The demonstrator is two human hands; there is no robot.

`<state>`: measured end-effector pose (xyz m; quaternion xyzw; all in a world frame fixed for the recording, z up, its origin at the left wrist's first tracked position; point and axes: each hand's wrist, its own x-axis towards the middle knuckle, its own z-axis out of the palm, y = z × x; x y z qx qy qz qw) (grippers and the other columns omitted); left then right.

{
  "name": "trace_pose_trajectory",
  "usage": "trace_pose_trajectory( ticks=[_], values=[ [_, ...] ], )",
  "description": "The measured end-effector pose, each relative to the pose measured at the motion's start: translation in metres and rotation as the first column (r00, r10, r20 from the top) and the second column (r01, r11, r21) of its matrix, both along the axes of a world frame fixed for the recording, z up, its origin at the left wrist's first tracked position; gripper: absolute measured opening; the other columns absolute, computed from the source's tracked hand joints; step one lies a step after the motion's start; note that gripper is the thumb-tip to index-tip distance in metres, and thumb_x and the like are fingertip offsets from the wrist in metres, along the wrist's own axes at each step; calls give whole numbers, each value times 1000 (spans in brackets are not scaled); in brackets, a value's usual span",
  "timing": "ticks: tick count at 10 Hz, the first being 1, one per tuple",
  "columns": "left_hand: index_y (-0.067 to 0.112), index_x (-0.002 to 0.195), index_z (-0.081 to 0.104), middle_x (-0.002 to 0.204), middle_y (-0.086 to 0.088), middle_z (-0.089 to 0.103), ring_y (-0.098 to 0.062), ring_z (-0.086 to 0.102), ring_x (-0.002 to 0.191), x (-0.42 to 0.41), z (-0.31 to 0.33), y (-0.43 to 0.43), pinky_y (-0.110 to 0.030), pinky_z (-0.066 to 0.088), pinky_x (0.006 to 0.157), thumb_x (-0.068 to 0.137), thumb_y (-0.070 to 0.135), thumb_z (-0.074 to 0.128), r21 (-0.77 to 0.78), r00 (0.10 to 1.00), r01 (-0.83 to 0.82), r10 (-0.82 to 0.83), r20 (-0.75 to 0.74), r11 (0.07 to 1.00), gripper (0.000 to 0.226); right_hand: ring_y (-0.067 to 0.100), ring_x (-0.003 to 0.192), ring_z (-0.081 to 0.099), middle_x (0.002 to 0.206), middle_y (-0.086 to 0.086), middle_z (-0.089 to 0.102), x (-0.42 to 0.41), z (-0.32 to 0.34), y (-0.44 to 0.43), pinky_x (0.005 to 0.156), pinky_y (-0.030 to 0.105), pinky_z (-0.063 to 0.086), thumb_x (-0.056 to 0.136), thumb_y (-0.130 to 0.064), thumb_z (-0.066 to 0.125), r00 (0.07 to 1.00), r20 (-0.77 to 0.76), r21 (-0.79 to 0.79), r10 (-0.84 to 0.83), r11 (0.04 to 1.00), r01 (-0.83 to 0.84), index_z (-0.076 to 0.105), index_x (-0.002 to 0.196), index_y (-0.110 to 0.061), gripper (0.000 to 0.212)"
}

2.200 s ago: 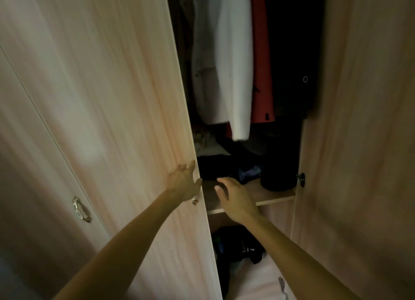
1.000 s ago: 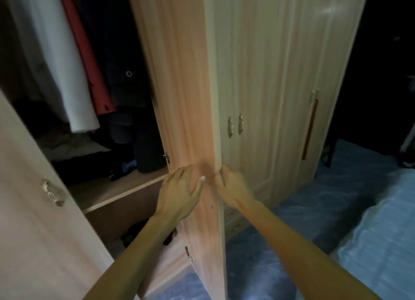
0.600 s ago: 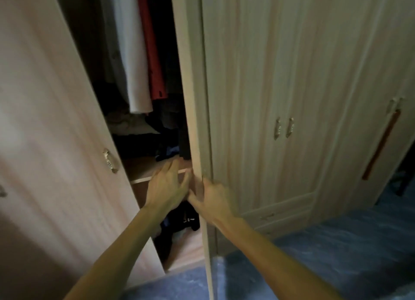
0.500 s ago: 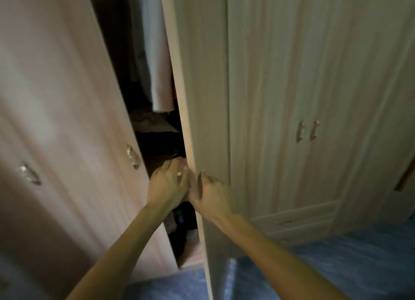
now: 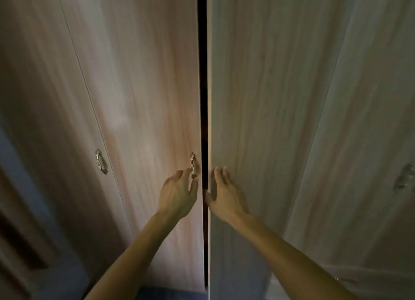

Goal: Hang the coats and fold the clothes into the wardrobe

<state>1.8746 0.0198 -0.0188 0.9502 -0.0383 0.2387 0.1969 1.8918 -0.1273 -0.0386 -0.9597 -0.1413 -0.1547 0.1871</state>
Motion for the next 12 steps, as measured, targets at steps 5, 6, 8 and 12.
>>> trace_pose_trajectory(
  ticks=[5,6,8,12],
  values=[
    [11,119,57,113,-10,64,-30,60,96,132,-5,52,-35,43,83,97,27,45,-145,986,167,-164,33,975,30,28,144,13,158,13,8,128,-3,57,110,37,29,94,-42,45,993,-48,66,-112,991,115,4,150,-12,76],
    [14,119,57,113,-8,64,-29,60,97,144,-13,58,-35,45,83,96,28,45,-158,979,202,-199,39,967,30,29,143,19,159,12,2,146,-2,59,109,38,31,92,-41,48,985,-102,69,-142,986,150,-1,151,-16,80],
    [15,127,55,115,-6,64,-25,62,96,158,-35,70,-35,48,84,98,29,44,-143,967,254,-252,35,957,34,26,144,15,159,10,1,169,-9,62,110,40,32,89,-48,51,975,-126,79,-185,978,195,-2,151,-22,86],
    [15,124,55,117,-6,63,-24,62,95,92,-34,67,-35,49,84,98,37,40,-146,975,219,-223,-11,965,37,33,134,33,141,8,43,109,10,44,108,43,30,91,-38,47,986,21,-30,-167,985,167,38,138,-18,52]
  ],
)
